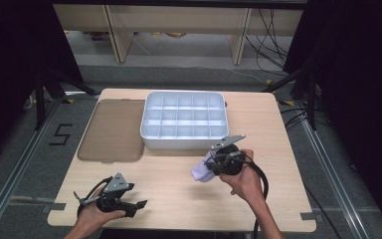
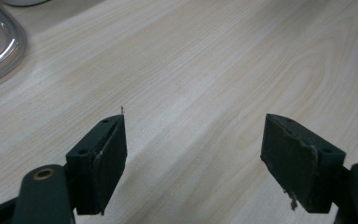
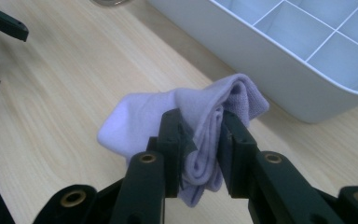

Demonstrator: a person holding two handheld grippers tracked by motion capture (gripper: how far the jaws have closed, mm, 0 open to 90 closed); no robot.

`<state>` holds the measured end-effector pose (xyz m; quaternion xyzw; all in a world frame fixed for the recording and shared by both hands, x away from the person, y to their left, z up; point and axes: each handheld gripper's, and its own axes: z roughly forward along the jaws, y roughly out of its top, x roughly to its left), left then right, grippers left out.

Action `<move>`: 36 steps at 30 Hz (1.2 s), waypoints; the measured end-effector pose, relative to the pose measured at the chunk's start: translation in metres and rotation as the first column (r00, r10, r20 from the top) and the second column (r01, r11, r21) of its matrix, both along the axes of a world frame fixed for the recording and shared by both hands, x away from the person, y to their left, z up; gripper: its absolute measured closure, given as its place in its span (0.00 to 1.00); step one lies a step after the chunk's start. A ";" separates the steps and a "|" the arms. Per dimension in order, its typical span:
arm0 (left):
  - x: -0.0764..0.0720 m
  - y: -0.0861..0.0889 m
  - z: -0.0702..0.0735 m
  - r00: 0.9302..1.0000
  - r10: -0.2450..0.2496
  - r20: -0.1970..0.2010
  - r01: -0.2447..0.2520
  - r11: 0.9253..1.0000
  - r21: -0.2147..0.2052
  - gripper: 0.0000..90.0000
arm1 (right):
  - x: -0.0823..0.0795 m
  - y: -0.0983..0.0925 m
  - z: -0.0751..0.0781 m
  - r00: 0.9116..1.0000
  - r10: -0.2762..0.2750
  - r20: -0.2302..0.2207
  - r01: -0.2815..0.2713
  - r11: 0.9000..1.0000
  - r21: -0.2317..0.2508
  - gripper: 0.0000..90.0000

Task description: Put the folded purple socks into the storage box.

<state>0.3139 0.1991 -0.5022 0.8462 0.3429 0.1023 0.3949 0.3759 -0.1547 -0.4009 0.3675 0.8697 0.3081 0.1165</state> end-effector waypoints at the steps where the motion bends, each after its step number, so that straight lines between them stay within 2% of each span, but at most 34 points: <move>1: 0.000 0.000 0.000 1.000 0.001 0.000 -0.001 1.000 -0.002 0.24 | 0.002 -0.001 0.001 1.000 0.001 0.009 -0.001 1.000 -0.004 0.81; 2: 0.000 -0.001 0.000 1.000 0.000 0.001 0.000 1.000 -0.016 0.24 | 0.003 -0.002 0.002 1.000 0.000 0.000 0.000 1.000 -0.009 0.81; 4: -0.001 0.000 0.001 1.000 -0.014 0.006 0.015 1.000 -0.012 0.24 | 0.006 -0.004 0.003 1.000 0.004 0.016 -0.004 1.000 -0.023 0.81; 5: -0.001 -0.002 0.001 1.000 0.008 0.000 -0.008 1.000 -0.015 0.24 | 0.007 -0.005 0.005 1.000 -0.008 0.011 0.008 1.000 -0.020 0.81; 7: -0.001 -0.001 0.001 1.000 -0.018 0.013 0.018 1.000 0.000 0.24 | 0.010 -0.007 0.008 1.000 -0.013 0.016 0.014 1.000 -0.027 0.81; 8: -0.001 -0.002 0.001 1.000 -0.015 0.012 0.015 1.000 -0.004 0.24 | 0.011 -0.009 0.010 1.000 -0.005 0.017 0.006 0.999 -0.036 0.81; 9: -0.001 -0.002 0.000 1.000 -0.010 0.010 0.010 1.000 -0.013 0.24 | 0.012 -0.008 0.012 1.000 -0.024 0.017 0.024 0.999 -0.035 0.81; 10: -0.001 -0.002 0.000 1.000 -0.009 0.007 0.010 1.000 -0.014 0.24 | 0.013 -0.010 0.014 1.000 -0.007 0.020 0.008 0.999 -0.043 0.81; 11: -0.001 -0.002 0.000 1.000 -0.005 -0.008 0.005 1.000 -0.016 0.24 | 0.014 -0.011 0.016 1.000 -0.022 0.022 0.023 0.999 -0.041 0.81; 13: -0.001 -0.003 0.000 1.000 0.001 -0.010 -0.001 1.000 -0.028 0.24 | 0.017 -0.012 0.019 0.999 -0.037 0.027 0.038 0.999 -0.038 0.81; 14: -0.001 -0.002 0.000 1.000 -0.012 0.002 0.012 1.000 -0.018 0.24 | 0.018 -0.014 0.022 0.999 -0.028 0.020 0.029 0.998 -0.054 0.81; 17: -0.001 -0.002 0.001 1.000 -0.016 0.007 0.016 1.000 -0.007 0.24 | 0.023 -0.017 0.028 0.999 -0.040 0.030 0.041 0.998 -0.050 0.81; 19: -0.002 -0.003 0.000 1.000 -0.017 0.005 0.017 1.000 -0.018 0.24 | 0.026 -0.019 0.033 0.998 -0.044 0.039 0.046 0.997 -0.064 0.81; 21: -0.001 -0.002 0.000 1.000 -0.016 0.006 0.016 1.000 -0.001 0.24 | 0.029 -0.019 0.035 0.998 -0.053 0.043 0.056 0.997 -0.057 0.81; 24: -0.001 -0.002 0.000 1.000 -0.017 0.003 0.017 1.000 -0.009 0.24 | 0.034 -0.021 0.039 0.998 -0.060 0.033 0.062 0.996 -0.063 0.81; 27: -0.001 -0.002 0.001 1.000 -0.016 0.001 0.016 1.000 -0.008 0.24 | 0.040 -0.022 0.041 0.996 -0.074 0.041 0.077 0.994 -0.072 0.81; 28: -0.001 -0.002 0.001 1.000 -0.017 0.002 0.017 1.000 -0.010 0.24 | 0.042 -0.022 0.042 0.996 -0.074 0.043 0.078 0.994 -0.077 0.81; 29: -0.002 -0.003 0.000 1.000 -0.015 -0.003 0.015 1.000 -0.027 0.24 | 0.044 -0.023 0.044 0.997 -0.070 0.042 0.073 0.994 -0.083 0.81; 30: -0.004 -0.005 -0.001 1.000 0.008 -0.020 -0.009 0.999 -0.053 0.24 | 0.046 -0.023 0.044 0.996 -0.072 0.053 0.077 0.994 -0.083 0.81; 32: -0.002 -0.003 0.001 1.000 -0.026 -0.003 0.026 1.000 -0.014 0.24 | 0.051 -0.023 0.047 0.995 -0.079 0.056 0.084 0.992 -0.091 0.81; 34: -0.003 -0.003 0.001 1.000 -0.024 -0.008 0.024 1.000 -0.015 0.24 | 0.054 -0.024 0.050 0.995 -0.079 0.065 0.085 0.992 -0.095 0.81; 35: -0.002 -0.004 0.000 1.000 -0.021 -0.006 0.020 1.000 -0.024 0.24 | 0.056 -0.023 0.052 0.995 -0.090 0.052 0.094 0.991 -0.093 0.81; 36: -0.002 -0.004 0.000 1.000 -0.019 -0.007 0.018 1.000 -0.024 0.24 | 0.059 -0.024 0.054 0.994 -0.086 0.070 0.093 0.991 -0.101 0.81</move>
